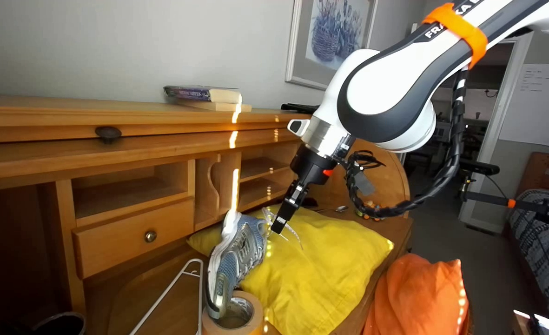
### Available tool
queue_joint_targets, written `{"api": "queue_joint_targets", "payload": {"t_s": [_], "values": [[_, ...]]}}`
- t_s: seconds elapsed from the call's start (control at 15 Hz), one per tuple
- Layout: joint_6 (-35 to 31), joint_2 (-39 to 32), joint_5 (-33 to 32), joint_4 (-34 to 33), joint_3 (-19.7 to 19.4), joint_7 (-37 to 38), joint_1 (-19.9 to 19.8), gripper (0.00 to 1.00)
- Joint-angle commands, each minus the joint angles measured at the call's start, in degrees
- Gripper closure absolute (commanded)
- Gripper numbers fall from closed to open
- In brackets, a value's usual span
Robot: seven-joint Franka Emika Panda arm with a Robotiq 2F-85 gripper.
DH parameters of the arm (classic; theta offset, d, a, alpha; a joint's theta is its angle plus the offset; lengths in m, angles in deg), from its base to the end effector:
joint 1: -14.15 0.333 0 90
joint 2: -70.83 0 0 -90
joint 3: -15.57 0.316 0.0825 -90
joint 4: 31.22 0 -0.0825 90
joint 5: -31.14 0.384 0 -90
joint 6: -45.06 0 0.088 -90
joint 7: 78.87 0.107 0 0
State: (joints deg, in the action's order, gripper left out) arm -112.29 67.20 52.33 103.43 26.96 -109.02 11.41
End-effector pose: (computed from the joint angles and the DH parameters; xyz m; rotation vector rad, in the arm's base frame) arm 0.5317 0.0660 0.3377 -2.9023 -0.5226 -0.5381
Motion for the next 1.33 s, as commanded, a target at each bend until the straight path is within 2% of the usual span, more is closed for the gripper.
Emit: {"api": "queue_joint_targets", "payload": {"t_s": [0.0,0.73,1.27], "values": [[0.14,1.11,0.77,-0.29,-1.53,-2.00,2.05,0.99],[0.32,1.26,-1.13,-3.39,-1.95,-4.02,4.56,0.99],[0.81,3.08,0.51,-5.25,-2.01,-10.65,5.39,0.99]]}}
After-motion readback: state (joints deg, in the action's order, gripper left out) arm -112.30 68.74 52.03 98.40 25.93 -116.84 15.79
